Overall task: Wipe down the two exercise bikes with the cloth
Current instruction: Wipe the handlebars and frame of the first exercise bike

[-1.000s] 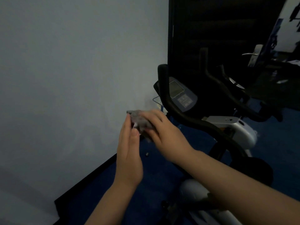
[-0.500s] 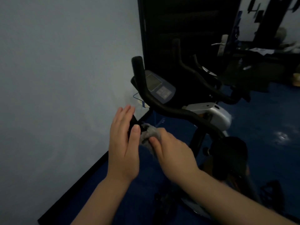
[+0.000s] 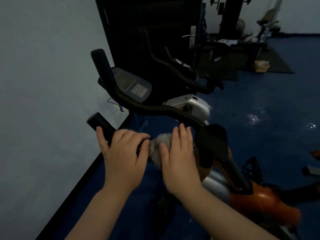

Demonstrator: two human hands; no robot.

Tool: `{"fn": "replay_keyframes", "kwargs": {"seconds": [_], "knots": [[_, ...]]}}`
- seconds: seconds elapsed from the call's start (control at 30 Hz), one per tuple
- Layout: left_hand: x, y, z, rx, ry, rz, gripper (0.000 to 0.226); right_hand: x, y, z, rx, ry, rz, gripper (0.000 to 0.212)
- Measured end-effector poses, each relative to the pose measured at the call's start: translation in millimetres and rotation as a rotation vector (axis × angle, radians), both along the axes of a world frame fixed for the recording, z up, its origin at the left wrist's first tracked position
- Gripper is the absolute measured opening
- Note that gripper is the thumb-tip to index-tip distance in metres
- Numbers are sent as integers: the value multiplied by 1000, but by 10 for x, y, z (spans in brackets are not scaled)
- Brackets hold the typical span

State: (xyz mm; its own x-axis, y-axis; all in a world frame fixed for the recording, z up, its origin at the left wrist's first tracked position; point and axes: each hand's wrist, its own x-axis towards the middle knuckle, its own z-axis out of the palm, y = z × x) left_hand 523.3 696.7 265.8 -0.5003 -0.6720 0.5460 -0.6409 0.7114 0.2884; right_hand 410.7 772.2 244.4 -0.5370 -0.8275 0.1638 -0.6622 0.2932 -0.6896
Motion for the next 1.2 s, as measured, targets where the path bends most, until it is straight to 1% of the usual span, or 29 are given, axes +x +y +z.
{"fn": "replay_keyframes", "kwargs": {"seconds": [0.1,0.17,0.23,0.27,0.33,0.37,0.43,0.5,0.57,0.6,0.63,0.67,0.7,0.77,0.8,0.83,0.9,1.0,1.07,1.13,1.2], "knots": [[30,-18,-5,9,-27,-8,22,-1,-97,112,-20,-181,-168,71],[43,-35,-16,10,-27,-28,22,184,11,56,-84,-323,-169,73],[35,-47,-35,-2,-7,-25,22,342,83,48,-124,-536,-160,72],[24,-52,-44,-3,7,-21,22,320,37,54,-161,-637,-195,69],[13,-47,-58,6,27,-24,21,112,-137,20,-280,-800,-304,51],[15,-43,-58,11,32,-26,22,2,-217,70,-322,-840,-364,43],[31,-34,-56,12,31,-35,23,-68,-303,118,-381,-883,-443,39],[50,-16,-82,10,37,-56,24,50,-263,69,-385,-951,-473,39],[53,-3,-114,11,65,-65,24,245,-178,38,-355,-974,-467,48],[44,0,-127,12,81,-59,24,314,-158,16,-337,-932,-440,57],[36,5,-137,12,91,-49,24,356,-153,-4,-317,-846,-407,65],[24,12,-143,11,97,-40,24,353,-153,-3,-285,-718,-380,69],[17,21,-145,12,100,-33,25,310,-156,12,-247,-546,-354,68],[19,35,-143,22,114,-38,28,209,-115,31,-159,-157,-248,54],[26,37,-144,28,138,-46,29,189,-89,42,-130,-25,-146,49],[40,40,-150,35,181,-58,29,209,-68,67,-111,56,-44,47],[61,57,-169,51,311,-70,31,270,-31,102,-99,139,113,51],[56,104,-177,50,528,-18,32,102,10,119,-122,212,272,51],[62,99,-139,-1,546,43,33,-67,58,67,-155,207,350,49],[98,45,-87,-42,519,111,36,-69,87,31,-169,212,311,45],[136,-26,-12,18,563,156,41,108,-49,119,-162,220,222,39]]}}
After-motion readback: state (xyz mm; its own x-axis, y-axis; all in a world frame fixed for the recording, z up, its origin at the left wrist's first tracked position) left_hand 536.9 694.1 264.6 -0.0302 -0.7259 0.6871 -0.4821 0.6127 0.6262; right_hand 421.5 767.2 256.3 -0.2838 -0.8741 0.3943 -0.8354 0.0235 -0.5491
